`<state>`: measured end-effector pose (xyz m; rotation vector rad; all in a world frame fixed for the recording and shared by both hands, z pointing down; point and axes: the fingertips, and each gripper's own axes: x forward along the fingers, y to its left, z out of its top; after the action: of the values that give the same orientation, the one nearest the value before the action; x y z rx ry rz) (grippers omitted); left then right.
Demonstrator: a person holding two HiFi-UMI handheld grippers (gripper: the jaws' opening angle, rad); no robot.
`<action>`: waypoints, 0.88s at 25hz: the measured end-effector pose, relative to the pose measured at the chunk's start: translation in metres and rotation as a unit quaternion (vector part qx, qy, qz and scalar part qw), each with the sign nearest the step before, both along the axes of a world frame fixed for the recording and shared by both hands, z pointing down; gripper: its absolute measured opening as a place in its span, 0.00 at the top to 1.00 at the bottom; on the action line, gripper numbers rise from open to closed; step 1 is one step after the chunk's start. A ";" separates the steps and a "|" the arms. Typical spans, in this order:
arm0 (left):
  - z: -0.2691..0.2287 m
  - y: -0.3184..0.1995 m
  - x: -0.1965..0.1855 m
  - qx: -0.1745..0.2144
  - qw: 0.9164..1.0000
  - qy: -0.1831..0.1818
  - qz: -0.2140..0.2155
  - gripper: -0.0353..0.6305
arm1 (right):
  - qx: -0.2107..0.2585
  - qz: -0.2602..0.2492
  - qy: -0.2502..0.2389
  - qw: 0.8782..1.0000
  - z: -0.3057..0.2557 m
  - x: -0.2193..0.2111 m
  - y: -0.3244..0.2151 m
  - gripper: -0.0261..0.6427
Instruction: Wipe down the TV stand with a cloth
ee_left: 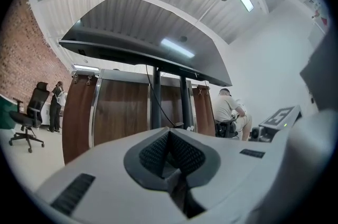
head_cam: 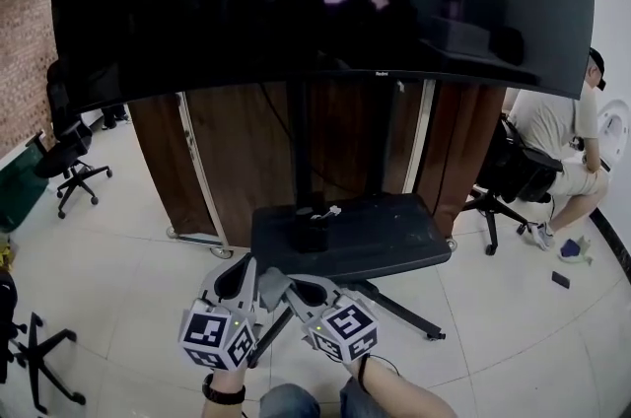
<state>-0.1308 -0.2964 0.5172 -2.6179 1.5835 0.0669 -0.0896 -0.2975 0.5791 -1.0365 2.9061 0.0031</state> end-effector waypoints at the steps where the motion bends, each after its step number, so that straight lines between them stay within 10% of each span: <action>1: 0.000 0.001 -0.003 -0.001 1.000 -0.002 -0.003 0.91 | -0.007 0.008 0.006 1.000 0.009 -0.001 -0.011 0.95; 7: 0.038 0.001 0.004 -0.037 0.999 -0.023 0.017 0.91 | -0.042 0.193 0.016 0.980 0.063 0.186 -0.057 0.95; 12: 0.080 0.005 0.029 -0.064 0.996 -0.033 0.055 0.91 | -0.061 0.405 0.011 0.912 0.080 0.400 -0.041 0.95; 16: 0.120 0.015 0.031 -0.075 0.995 -0.033 0.064 0.91 | -0.069 0.479 0.057 0.873 0.113 0.464 -0.008 0.95; 22: 0.171 0.021 0.029 -0.064 0.994 -0.043 0.074 0.91 | -0.064 0.294 0.135 0.944 0.209 0.289 -0.040 0.95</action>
<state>-0.1014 -0.2759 0.6879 -2.7904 1.4086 -0.1423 0.1989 -0.3378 0.7886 -2.0331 2.7095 -0.0199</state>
